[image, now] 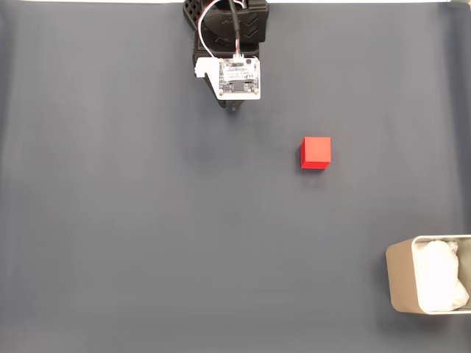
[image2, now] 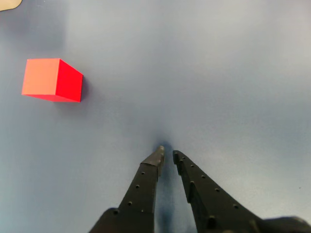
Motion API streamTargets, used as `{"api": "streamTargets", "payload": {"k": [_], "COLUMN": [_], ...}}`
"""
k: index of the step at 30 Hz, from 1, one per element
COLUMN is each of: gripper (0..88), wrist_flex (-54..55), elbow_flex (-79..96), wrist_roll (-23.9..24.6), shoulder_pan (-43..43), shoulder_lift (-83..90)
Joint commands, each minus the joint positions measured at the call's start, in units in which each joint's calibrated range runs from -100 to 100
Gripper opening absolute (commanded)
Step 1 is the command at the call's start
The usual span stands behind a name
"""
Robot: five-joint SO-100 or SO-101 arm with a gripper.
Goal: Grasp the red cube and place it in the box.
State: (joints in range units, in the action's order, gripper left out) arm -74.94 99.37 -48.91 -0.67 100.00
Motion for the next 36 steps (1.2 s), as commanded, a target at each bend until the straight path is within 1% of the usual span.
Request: {"api": "streamTargets", "payload": {"k": [1, 36], "gripper": [2.8, 2.0], "wrist_flex": [-0.96, -0.96], "elbow_flex": [0.45, 0.45], "wrist_roll": [-0.20, -0.05], "shoulder_pan": [0.24, 0.10], "shoulder_lift": [0.00, 0.00]}}
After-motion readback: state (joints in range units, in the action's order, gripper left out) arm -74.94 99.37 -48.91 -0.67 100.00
